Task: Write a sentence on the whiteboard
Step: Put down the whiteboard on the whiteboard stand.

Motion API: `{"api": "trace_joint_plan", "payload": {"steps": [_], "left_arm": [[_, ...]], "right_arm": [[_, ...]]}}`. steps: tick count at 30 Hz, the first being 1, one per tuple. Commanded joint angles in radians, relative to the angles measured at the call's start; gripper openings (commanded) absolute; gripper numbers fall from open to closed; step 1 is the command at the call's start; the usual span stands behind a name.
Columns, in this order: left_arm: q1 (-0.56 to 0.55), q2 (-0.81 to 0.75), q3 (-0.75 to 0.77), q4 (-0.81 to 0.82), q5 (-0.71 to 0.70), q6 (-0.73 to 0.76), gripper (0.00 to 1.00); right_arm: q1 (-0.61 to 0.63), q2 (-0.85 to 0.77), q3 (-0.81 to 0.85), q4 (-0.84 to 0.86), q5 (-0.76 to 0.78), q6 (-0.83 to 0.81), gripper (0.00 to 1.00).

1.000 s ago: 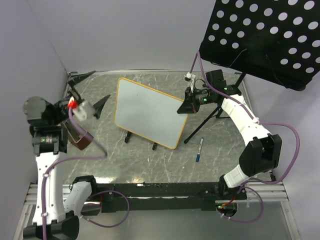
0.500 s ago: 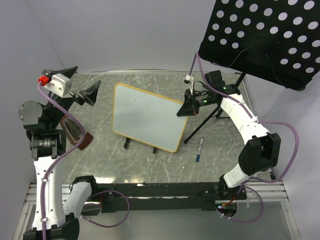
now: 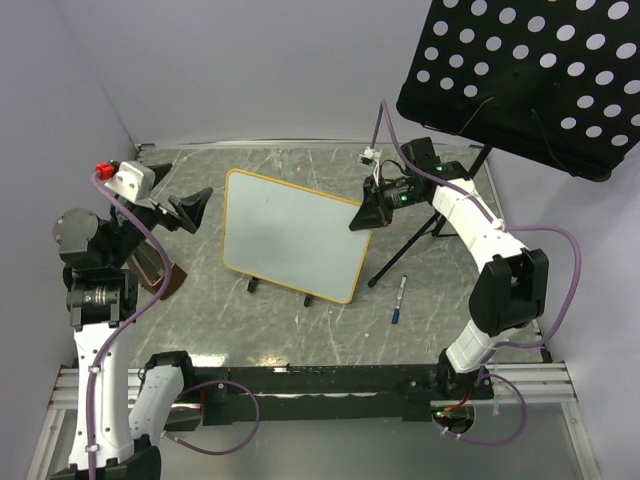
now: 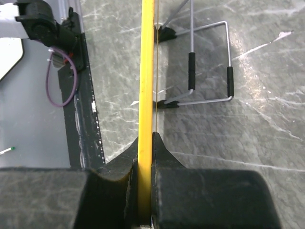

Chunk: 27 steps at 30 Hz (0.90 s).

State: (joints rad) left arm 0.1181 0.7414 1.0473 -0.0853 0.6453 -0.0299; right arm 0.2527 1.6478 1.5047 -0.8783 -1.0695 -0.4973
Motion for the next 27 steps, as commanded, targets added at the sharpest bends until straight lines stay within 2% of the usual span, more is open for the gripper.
{"api": "trace_joint_plan", "payload": {"steps": [1,6,11,16,24,27], "left_arm": [[-0.001,-0.03,-0.029,-0.03,0.024,-0.028,0.96],[-0.001,-0.046,-0.055,-0.044,0.028,-0.033,0.96],[-0.001,-0.06,-0.09,-0.045,0.036,-0.053,0.97],[-0.001,-0.076,-0.128,-0.044,0.045,-0.079,0.97],[-0.003,-0.123,-0.205,-0.034,0.051,-0.113,0.97],[-0.003,-0.129,-0.216,-0.037,0.053,-0.116,0.96]], "right_arm": [[0.005,0.015,0.081,0.033,-0.11,-0.056,0.0],[0.005,0.076,0.13,-0.06,-0.13,-0.113,0.0],[0.005,0.076,0.085,0.038,-0.083,-0.037,0.01],[0.003,0.118,0.118,0.03,-0.061,-0.017,0.25],[0.003,0.145,0.15,0.032,-0.04,-0.009,0.33],[0.002,0.138,0.14,0.041,-0.024,-0.007,0.4]]}}
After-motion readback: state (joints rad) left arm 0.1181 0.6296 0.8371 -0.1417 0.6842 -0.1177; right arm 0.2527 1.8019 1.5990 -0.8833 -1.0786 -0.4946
